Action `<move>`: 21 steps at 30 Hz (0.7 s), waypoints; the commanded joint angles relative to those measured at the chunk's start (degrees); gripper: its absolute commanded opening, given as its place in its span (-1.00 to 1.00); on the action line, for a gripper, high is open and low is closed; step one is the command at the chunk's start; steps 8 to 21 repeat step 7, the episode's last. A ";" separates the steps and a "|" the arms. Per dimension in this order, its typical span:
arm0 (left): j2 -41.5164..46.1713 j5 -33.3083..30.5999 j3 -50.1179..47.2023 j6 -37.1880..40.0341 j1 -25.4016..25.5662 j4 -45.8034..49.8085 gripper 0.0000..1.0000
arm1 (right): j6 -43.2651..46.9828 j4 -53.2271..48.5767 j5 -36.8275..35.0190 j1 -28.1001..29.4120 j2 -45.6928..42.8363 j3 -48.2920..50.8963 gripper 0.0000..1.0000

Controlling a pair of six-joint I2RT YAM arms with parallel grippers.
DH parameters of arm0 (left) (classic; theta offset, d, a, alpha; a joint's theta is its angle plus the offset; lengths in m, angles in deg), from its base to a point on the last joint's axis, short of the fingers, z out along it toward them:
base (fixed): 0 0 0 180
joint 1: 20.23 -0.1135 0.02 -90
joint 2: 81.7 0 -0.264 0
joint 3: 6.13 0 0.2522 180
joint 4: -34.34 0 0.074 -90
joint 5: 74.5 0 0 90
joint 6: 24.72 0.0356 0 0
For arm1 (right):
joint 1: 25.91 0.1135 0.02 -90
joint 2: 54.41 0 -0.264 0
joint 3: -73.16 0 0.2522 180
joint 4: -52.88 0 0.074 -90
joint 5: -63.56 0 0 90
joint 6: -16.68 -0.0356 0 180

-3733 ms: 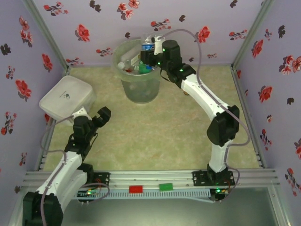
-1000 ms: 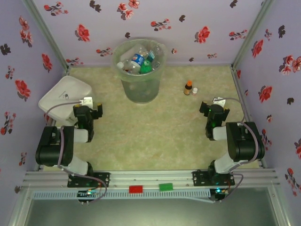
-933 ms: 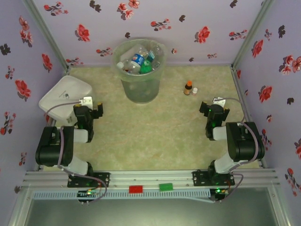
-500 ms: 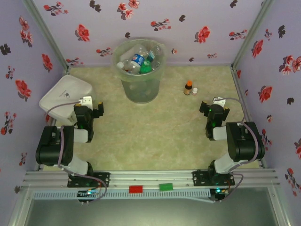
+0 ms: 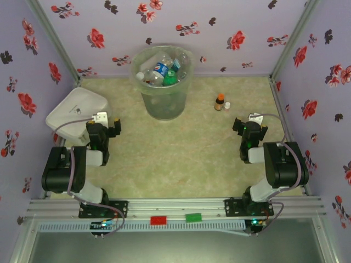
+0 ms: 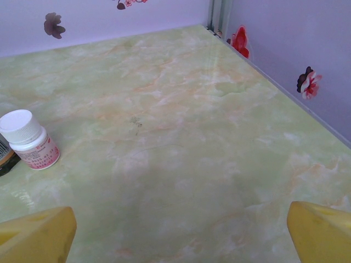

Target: Put the plastic bottles in the bin

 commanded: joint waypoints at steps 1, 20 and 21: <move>-1.11 -0.26 0.71 -1.26 -0.75 0.54 1.00 | -0.46 1.64 0.22 0.09 0.05 0.12 0.99; -1.18 -0.88 1.27 -1.39 -0.75 1.56 1.00 | -0.15 1.73 0.22 0.40 -0.07 0.24 0.99; -1.18 -0.88 1.27 -1.39 -0.75 1.56 1.00 | -0.15 1.73 0.22 0.40 -0.07 0.24 0.99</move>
